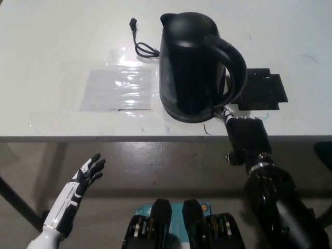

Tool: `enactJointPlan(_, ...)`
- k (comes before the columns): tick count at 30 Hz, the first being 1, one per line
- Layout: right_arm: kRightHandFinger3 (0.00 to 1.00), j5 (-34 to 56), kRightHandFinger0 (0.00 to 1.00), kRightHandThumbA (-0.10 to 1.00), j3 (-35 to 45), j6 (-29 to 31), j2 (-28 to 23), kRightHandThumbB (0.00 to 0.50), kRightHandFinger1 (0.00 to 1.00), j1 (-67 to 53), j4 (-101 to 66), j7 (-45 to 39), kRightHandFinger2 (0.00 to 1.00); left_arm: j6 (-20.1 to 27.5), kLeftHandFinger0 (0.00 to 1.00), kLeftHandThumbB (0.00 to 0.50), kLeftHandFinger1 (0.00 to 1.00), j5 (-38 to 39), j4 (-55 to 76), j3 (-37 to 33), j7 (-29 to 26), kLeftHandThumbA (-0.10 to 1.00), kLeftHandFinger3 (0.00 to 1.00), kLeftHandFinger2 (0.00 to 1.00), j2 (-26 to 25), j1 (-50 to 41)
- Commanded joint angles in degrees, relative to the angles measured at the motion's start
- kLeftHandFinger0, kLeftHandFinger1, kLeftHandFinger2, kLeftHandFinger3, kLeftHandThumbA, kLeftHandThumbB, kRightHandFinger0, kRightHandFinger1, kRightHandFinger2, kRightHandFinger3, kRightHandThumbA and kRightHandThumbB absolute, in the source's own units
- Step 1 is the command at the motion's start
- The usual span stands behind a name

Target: A kettle is kept at the center of the table close to the robot and the robot uses its right index finger to press downwards on the transparent start boiling button

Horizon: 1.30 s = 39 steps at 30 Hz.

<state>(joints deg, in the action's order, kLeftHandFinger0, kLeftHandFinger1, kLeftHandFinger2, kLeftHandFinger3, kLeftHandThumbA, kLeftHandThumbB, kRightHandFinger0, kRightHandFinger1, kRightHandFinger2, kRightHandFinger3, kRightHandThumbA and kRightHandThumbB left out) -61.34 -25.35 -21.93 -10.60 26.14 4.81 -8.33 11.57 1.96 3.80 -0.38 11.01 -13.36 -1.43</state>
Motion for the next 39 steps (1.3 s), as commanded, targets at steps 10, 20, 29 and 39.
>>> enactJointPlan(10, 1.0, 0.01, 0.0, 1.0, 2.03, 1.19, -2.59, 0.349, 0.0, -9.16, -31.0, -7.41, 0.0, 1.46, 1.0, 0.323, 1.0, 0.32, 1.28, 0.16, 0.56, 1.0, 1.0, 1.0, -0.92, 0.51)
enactJointPlan(20, 1.0, 22.72, 0.27, 1.0, 9.1, 15.62, -4.12, 0.277, 0.32, -20.67, -40.67, 1.74, 0.38, 0.94, 1.0, 0.337, 1.0, 0.38, 1.13, 0.23, 0.44, 1.0, 1.0, 1.0, -0.8, 1.04)
enactJointPlan(29, 1.0, 40.07, 1.0, 1.0, 15.91, 38.96, -1.55, 0.289, 1.0, -29.36, -23.6, 12.38, 1.0, 1.32, 1.0, 0.328, 1.0, 0.24, 1.04, 0.11, 0.37, 1.0, 1.0, 1.0, -0.49, 0.33)
enactJointPlan(39, 1.0, 44.46, 1.0, 1.0, 20.18, 47.46, 0.82, 0.304, 1.0, -26.89, -6.1, 12.72, 1.0, 1.93, 1.0, 0.319, 1.0, 0.71, 0.65, 0.16, 0.48, 1.0, 1.0, 1.0, -0.2, 0.18)
